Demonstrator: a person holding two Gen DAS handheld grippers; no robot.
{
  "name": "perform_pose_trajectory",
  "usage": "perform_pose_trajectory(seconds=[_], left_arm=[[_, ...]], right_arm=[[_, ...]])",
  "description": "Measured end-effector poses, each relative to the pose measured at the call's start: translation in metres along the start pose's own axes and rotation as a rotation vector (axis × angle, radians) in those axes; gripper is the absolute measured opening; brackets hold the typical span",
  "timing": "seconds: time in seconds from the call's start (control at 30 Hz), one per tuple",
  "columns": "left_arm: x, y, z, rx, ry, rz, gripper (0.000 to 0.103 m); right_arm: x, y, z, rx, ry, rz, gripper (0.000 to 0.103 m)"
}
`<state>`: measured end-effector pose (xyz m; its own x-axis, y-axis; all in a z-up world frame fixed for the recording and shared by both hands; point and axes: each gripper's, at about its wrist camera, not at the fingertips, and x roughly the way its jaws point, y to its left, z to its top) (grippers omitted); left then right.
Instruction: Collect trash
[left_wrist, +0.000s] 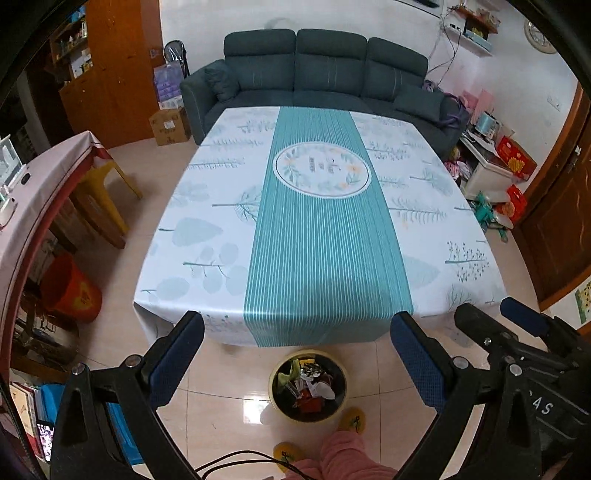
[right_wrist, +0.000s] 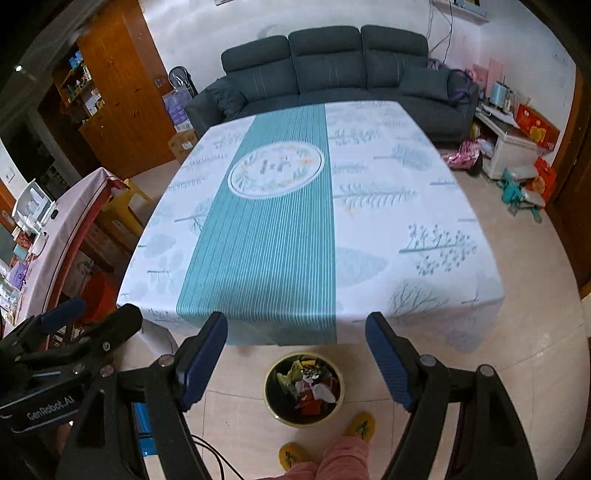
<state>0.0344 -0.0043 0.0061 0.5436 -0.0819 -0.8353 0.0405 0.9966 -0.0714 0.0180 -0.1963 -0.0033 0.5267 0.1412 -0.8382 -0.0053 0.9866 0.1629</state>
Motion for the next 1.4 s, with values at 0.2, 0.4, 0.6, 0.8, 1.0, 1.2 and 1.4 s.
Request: perform_pose_trajectory(seconds=[0.2,0.4,0.6,0.8,1.0,1.2,1.4], left_arm=[[-0.016,-0.003,0.007,0.002,-0.036,0.009,0.100],[-0.022,-0.005,0.011,-0.003,-0.043,0.009,0.100],[-0.024,-0.007,0.013,-0.013,-0.051,0.015,0.100],[-0.027,-0.009,0.015,-0.011,-0.061,0.025,0.100],[-0.028,-0.011,0.015,-0.014,-0.062,0.036,0.100],[-0.028,-0.012,0.017,-0.018,-0.060,0.044,0.100],[-0.027,-0.012,0.019,-0.021,-0.058,0.055,0.100]], right_arm=[[-0.016,0.000,0.008,0.001,-0.044,0.003,0.078],[-0.026,0.000,0.013,0.001,-0.070,-0.004,0.078],[-0.038,0.001,0.017,-0.020,-0.105,-0.015,0.078],[-0.045,0.003,0.019,-0.034,-0.125,-0.019,0.078],[-0.046,0.002,0.019,-0.035,-0.126,-0.022,0.078],[-0.047,0.003,0.019,-0.037,-0.126,-0.023,0.078],[-0.044,-0.001,0.025,-0.047,-0.122,-0.016,0.078]])
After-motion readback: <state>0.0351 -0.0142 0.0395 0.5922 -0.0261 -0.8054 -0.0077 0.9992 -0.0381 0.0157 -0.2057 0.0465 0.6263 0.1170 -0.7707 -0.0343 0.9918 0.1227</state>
